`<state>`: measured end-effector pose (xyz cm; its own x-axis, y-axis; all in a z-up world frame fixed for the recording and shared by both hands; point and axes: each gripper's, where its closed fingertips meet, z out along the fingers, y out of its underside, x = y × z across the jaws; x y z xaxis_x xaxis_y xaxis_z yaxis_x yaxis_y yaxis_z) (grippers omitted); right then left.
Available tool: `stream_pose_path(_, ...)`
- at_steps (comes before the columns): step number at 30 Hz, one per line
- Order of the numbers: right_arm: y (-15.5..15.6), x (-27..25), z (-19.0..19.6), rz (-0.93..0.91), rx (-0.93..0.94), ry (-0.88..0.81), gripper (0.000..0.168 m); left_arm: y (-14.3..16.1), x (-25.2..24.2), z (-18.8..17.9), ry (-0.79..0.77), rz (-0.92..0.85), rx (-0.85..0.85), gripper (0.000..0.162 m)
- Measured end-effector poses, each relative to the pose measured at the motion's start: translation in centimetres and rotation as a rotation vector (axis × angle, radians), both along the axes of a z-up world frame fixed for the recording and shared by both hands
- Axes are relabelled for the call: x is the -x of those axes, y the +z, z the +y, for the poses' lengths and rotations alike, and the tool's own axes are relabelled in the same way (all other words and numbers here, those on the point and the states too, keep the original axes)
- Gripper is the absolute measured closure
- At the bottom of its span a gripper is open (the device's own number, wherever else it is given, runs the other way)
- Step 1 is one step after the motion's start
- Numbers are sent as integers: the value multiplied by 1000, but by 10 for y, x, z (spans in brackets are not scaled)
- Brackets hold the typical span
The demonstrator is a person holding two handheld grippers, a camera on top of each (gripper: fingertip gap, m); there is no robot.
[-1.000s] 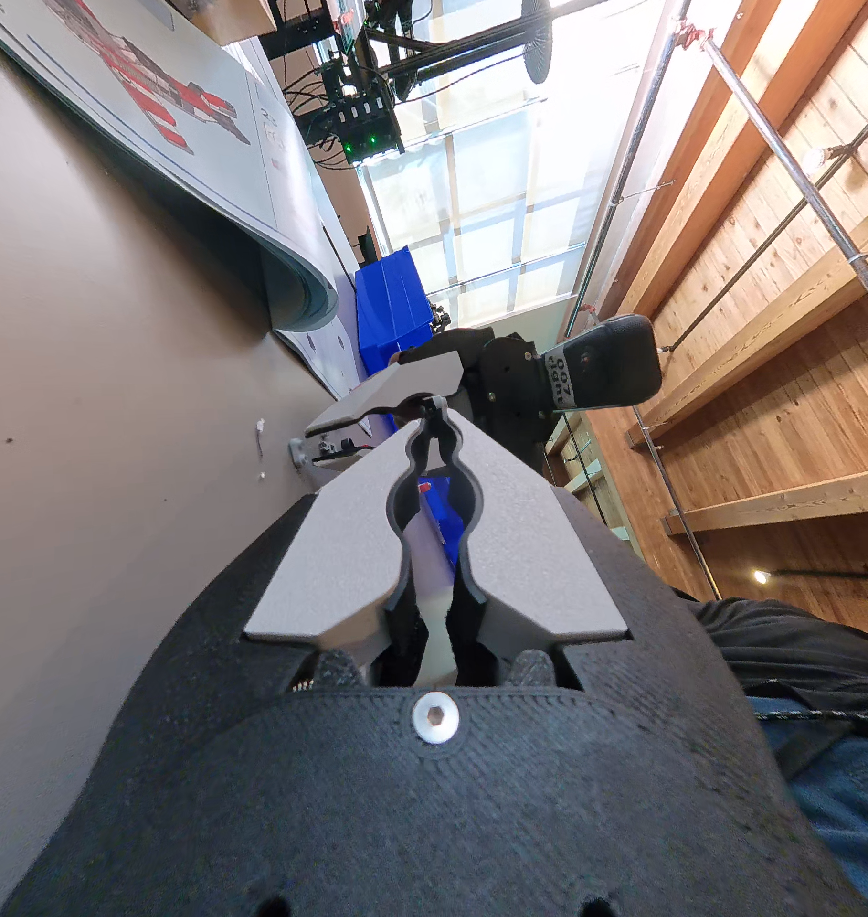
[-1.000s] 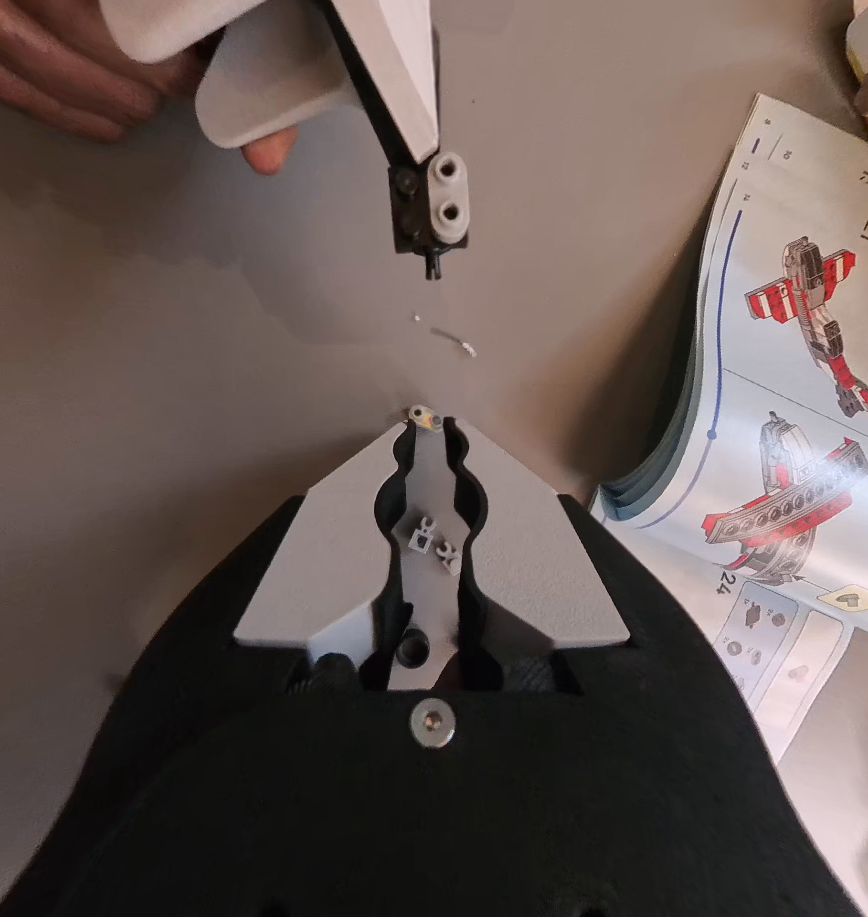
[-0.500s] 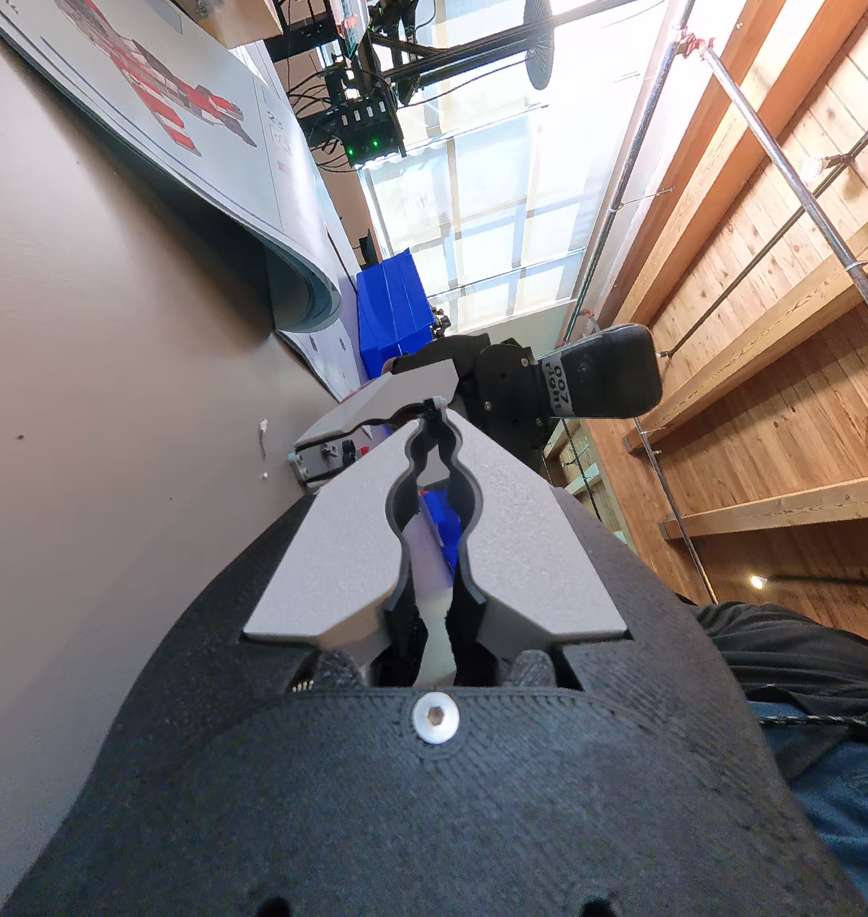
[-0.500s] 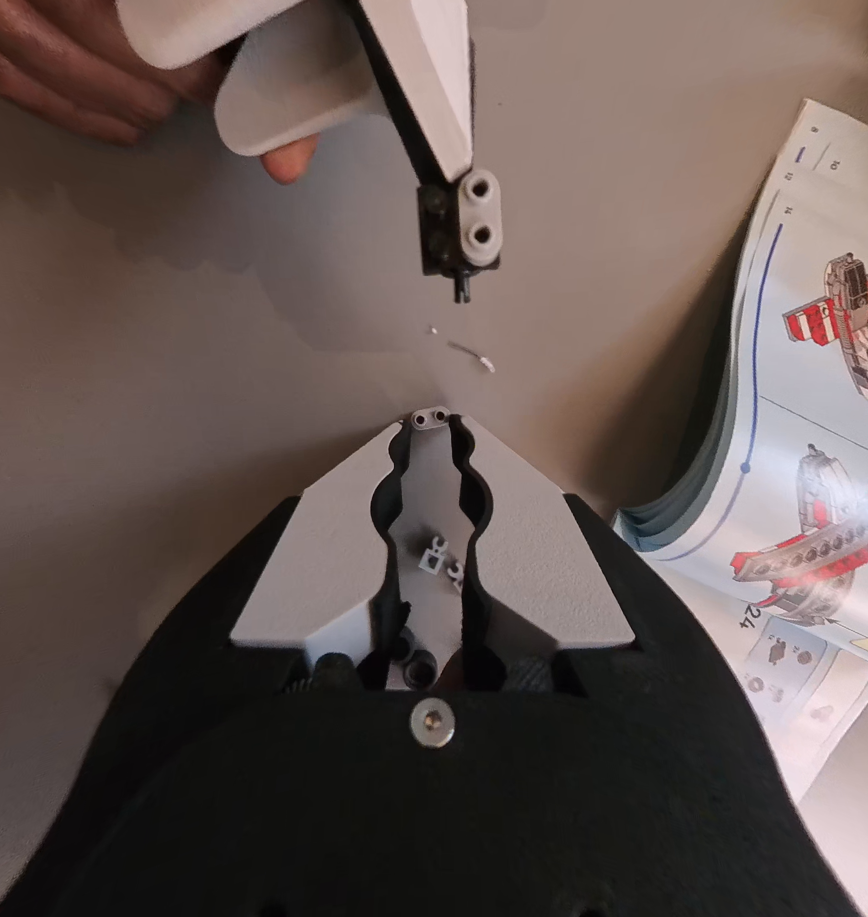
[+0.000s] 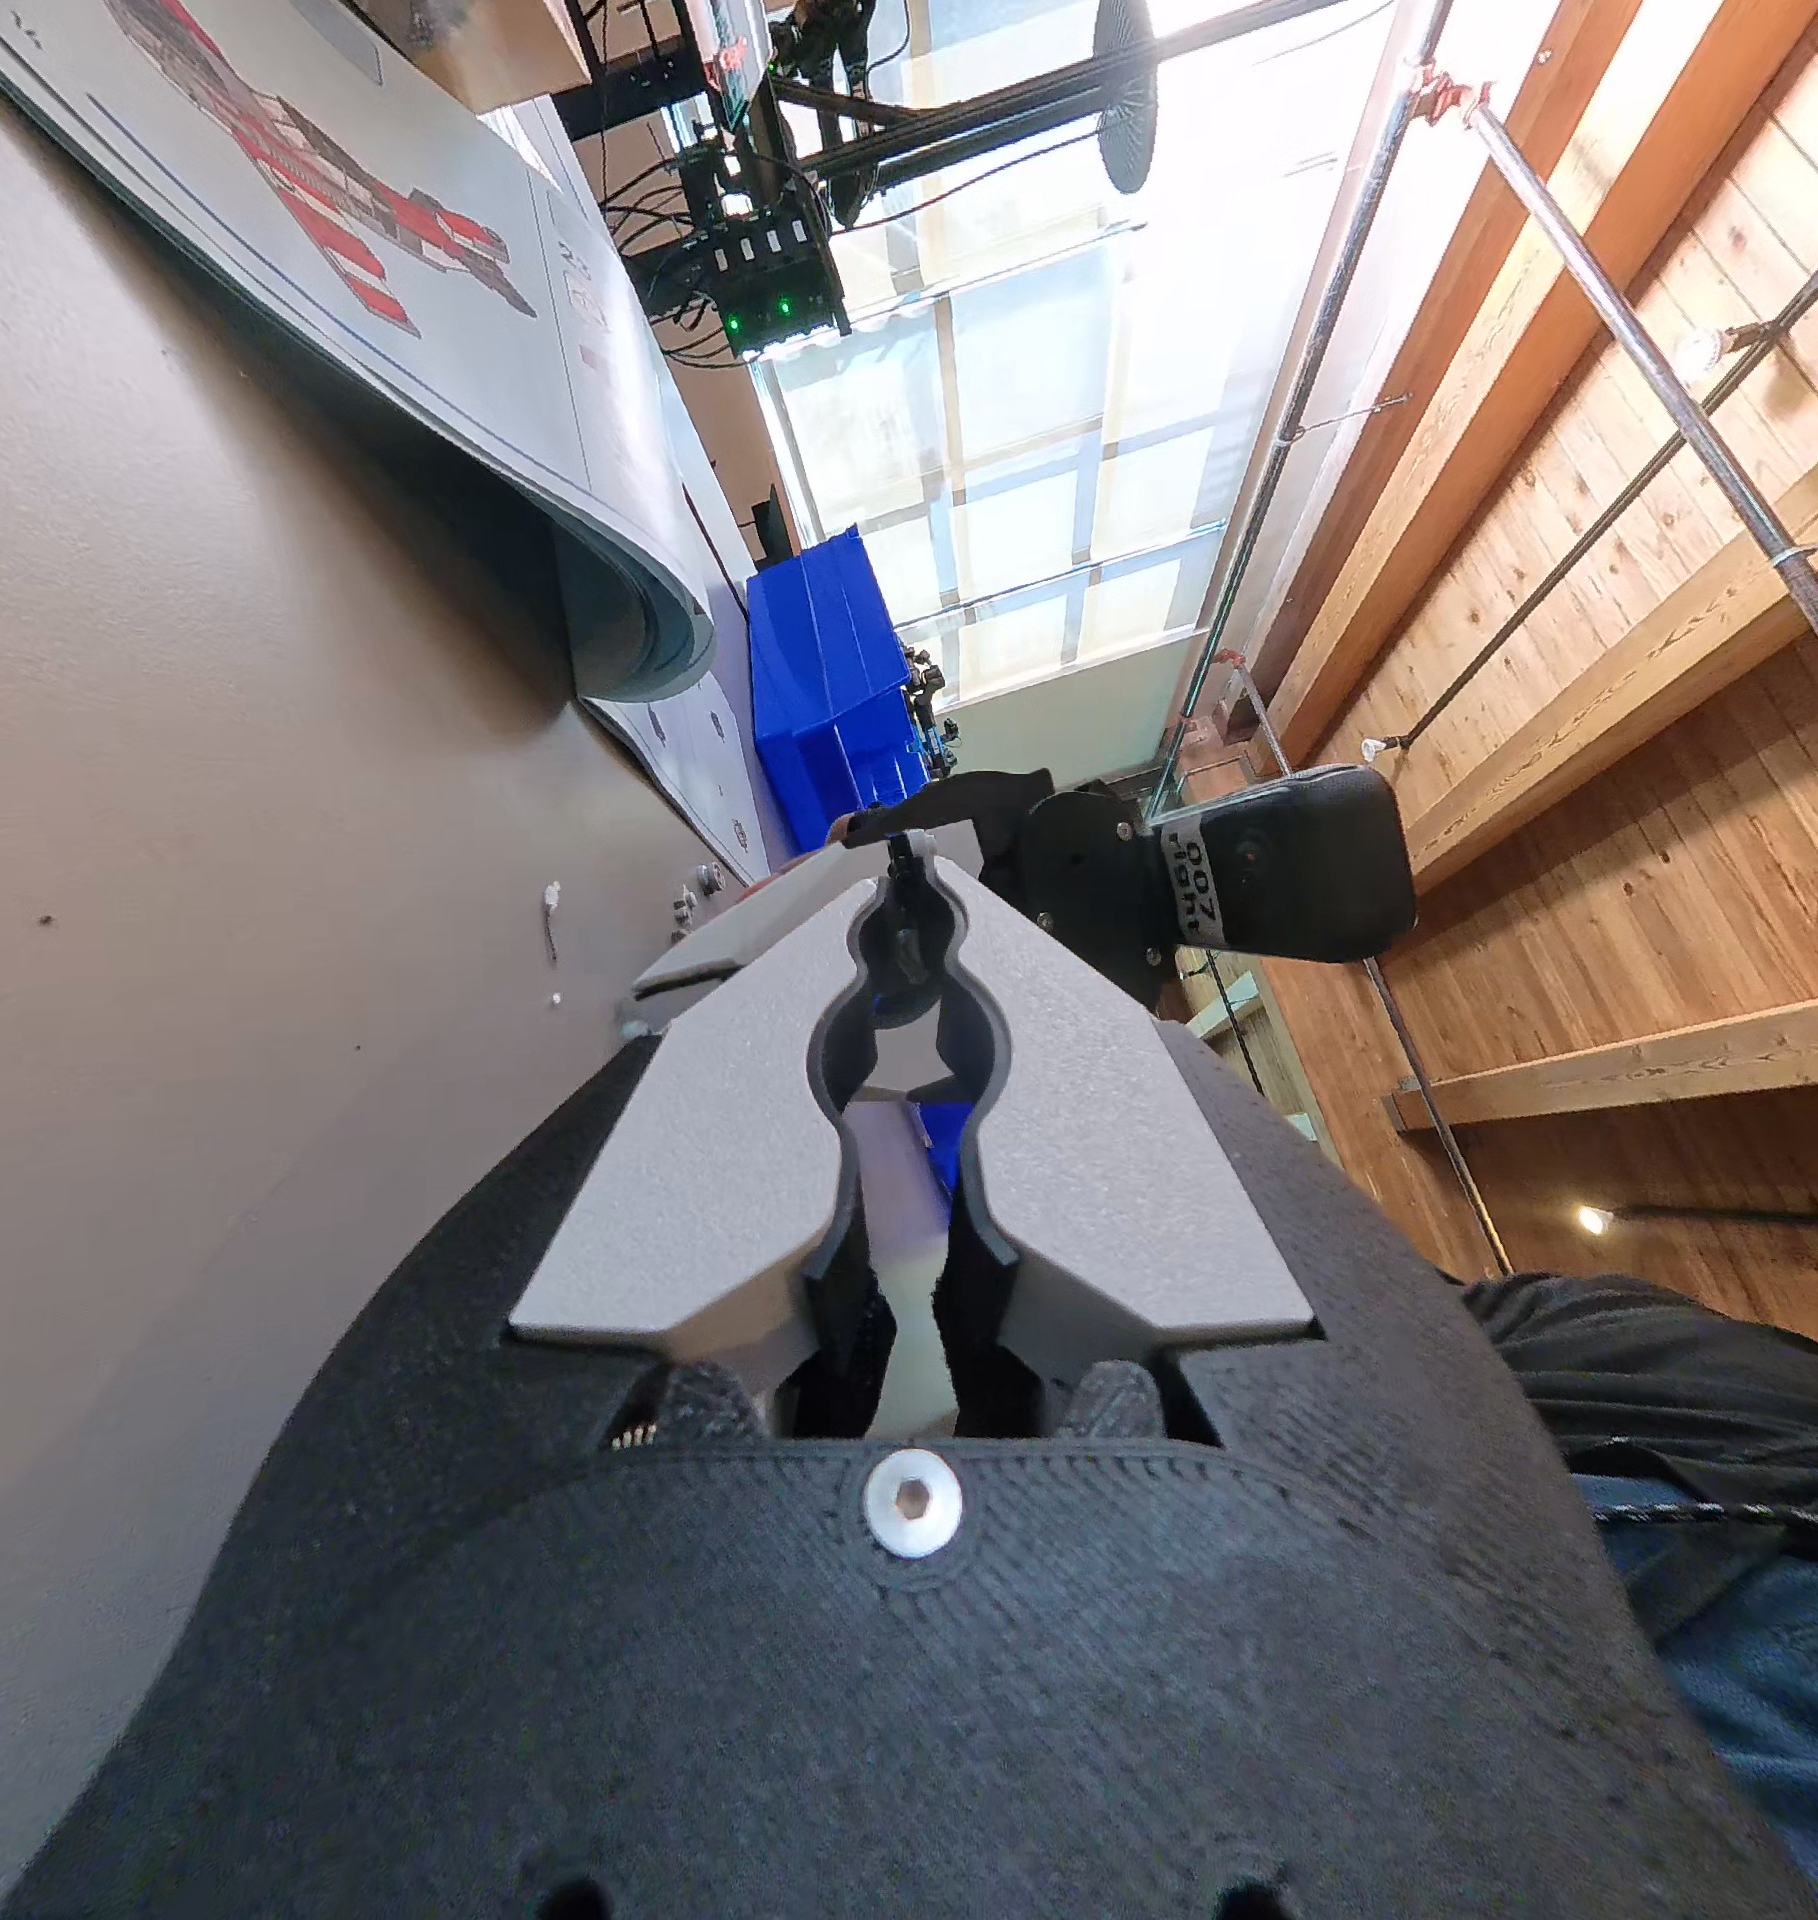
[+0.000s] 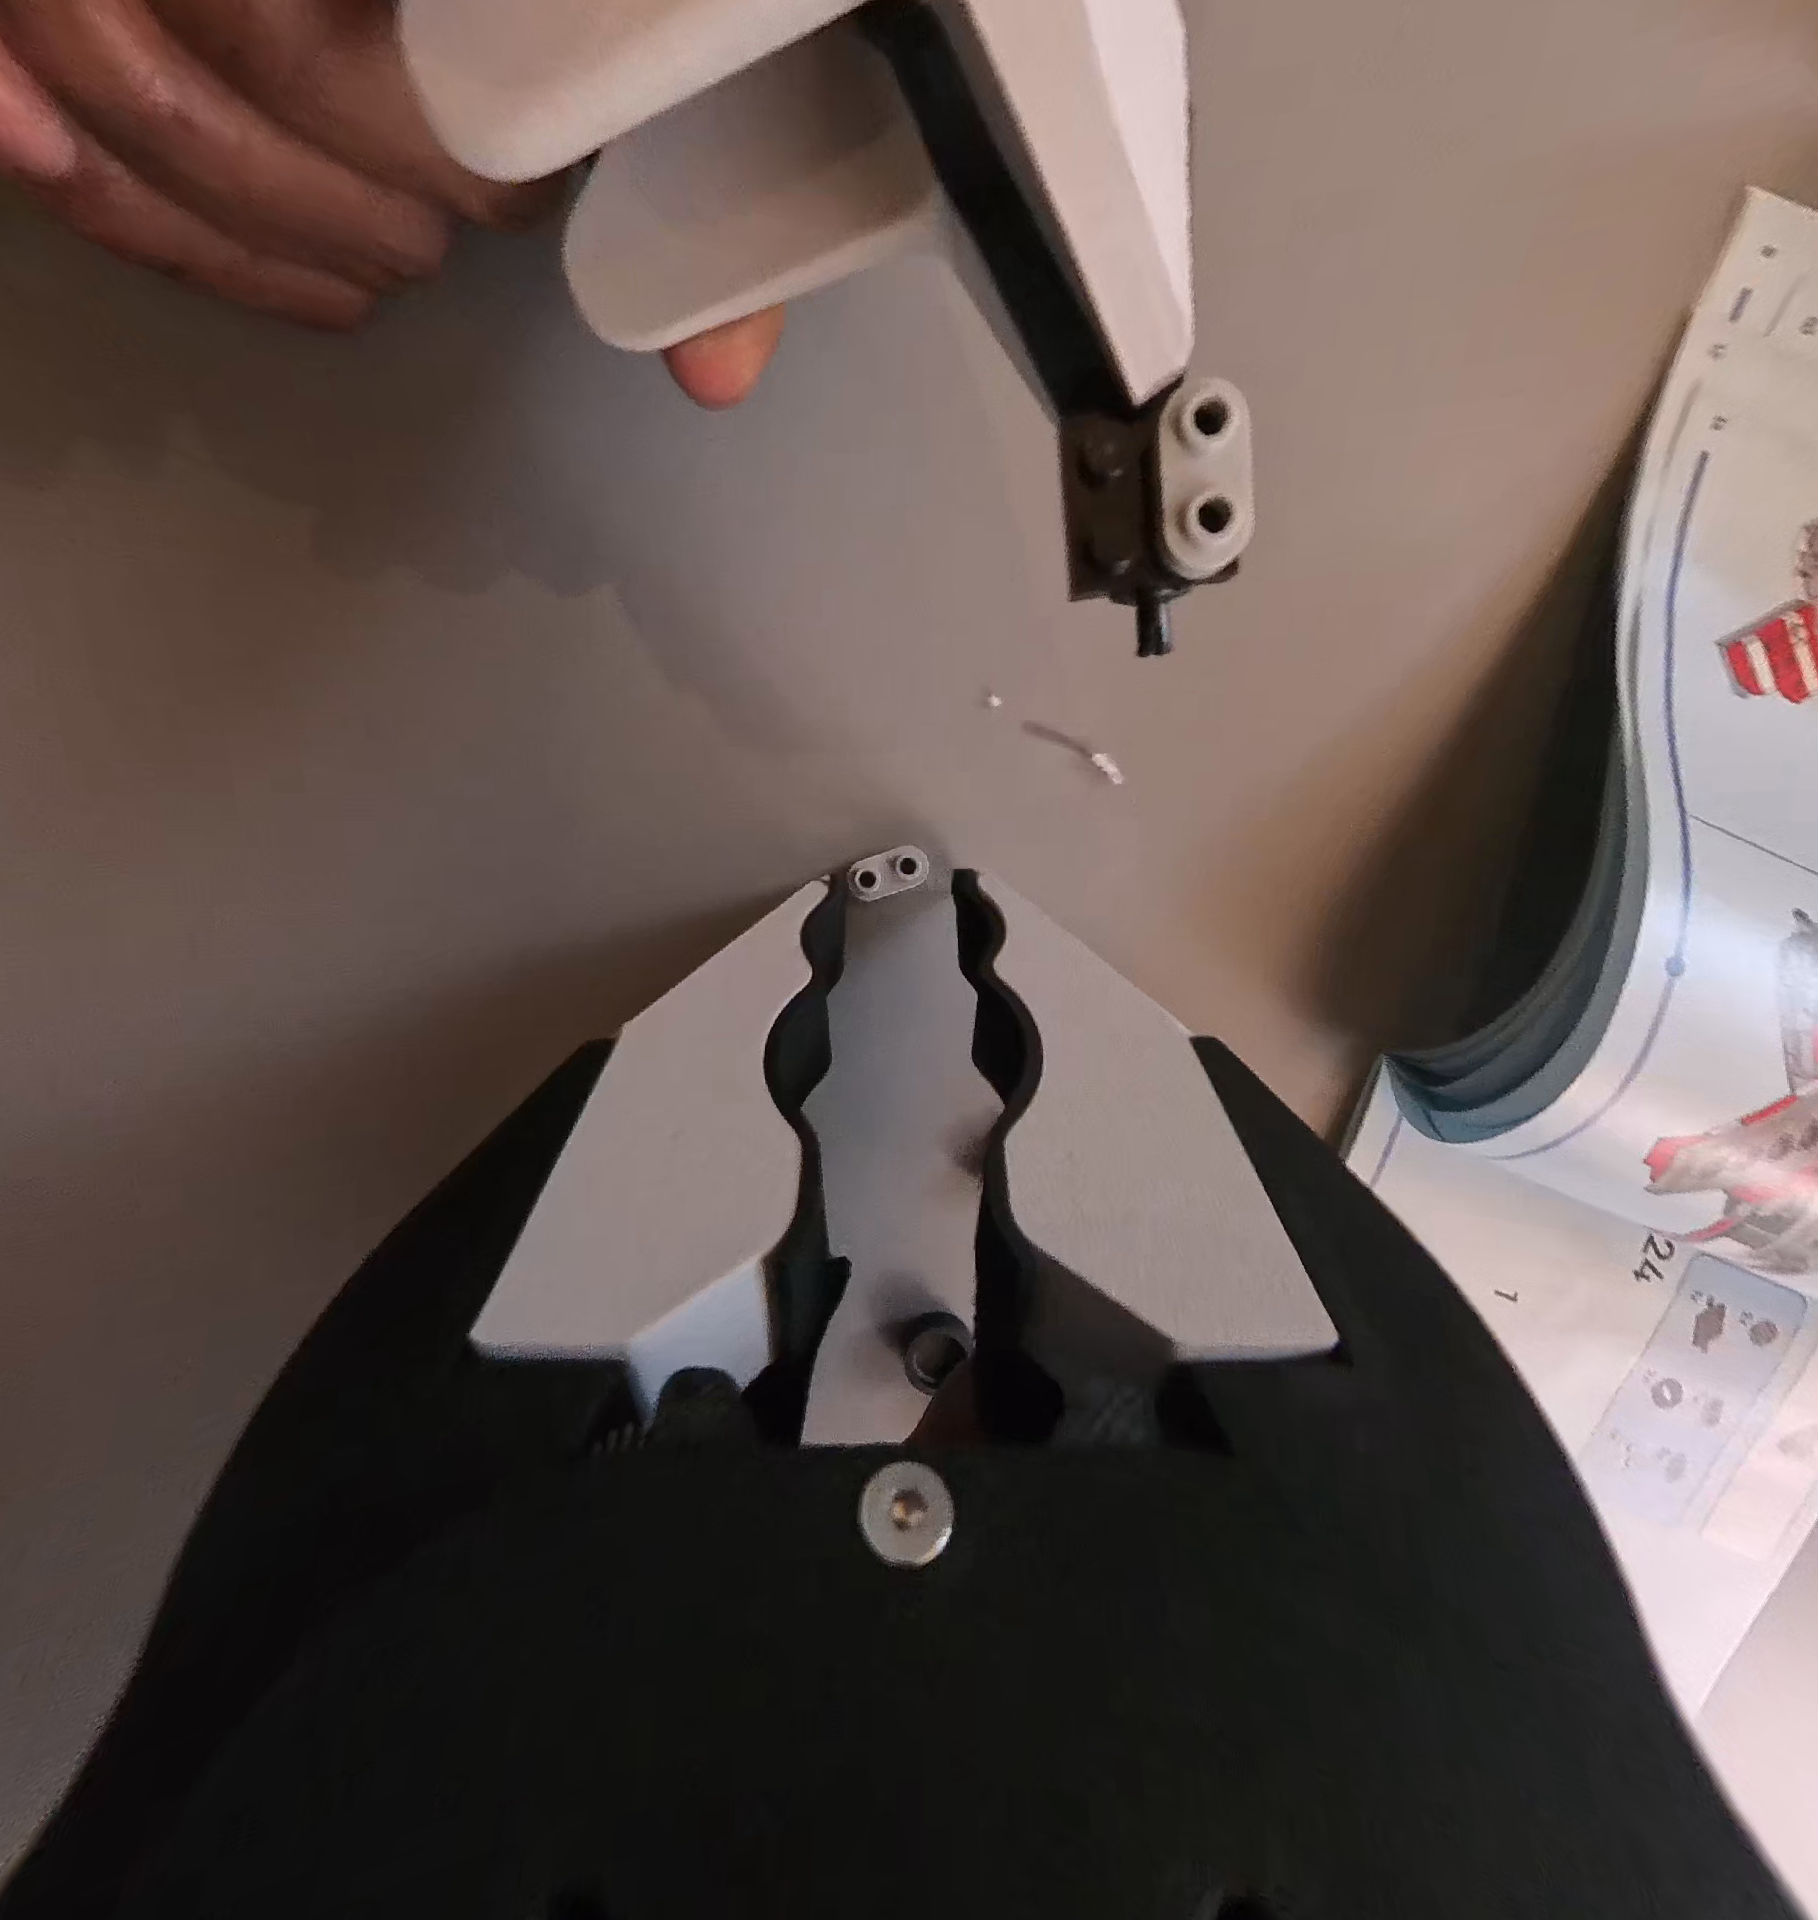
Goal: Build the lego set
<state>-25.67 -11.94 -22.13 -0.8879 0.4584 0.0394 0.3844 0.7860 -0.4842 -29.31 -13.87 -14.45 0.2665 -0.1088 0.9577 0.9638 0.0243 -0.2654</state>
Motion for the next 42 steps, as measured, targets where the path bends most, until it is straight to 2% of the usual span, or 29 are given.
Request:
stream_pose_path(8, 4, 18, 22, 88, -57, -169, 148, 0, 1, -1, 7, -1, 2, 159)
stream_pose_path(11, 9, 12, 8, 64, 25, -155, 147, -1, 1, -1, 10, -5, 6, 159)
stream_pose_path(15, 4, 9, 2, 17, 39, -161, 146, -3, 2, -1, 16, -13, 13, 160)
stream_pose_path(19, 0, 9, 0, 4, 31, -155, 160, -4, 3, -1, 18, -25, 16, 159)
stream_pose_path(23, 1, 7, 2, 8, 29, -122, 160, -4, 3, -2, 18, -42, 12, 159)
stream_pose_path(25, 12, 4, 1, 29, 62, -94, 161, -5, 3, -2, 18, -53, 10, 160)
stream_pose_path(29, 57, 4, -5, 111, 195, -39, 160, -6, 0, 2, 10, -75, 13, 160)
stream_pose_path(32, 82, 11, -7, 173, 211, -24, 160, -7, -5, 8, -4, -84, 17, 160)
stream_pose_path(42, 79, 21, -9, 231, 101, 7, 160, -8, -9, 12, -5, -94, 25, 160)
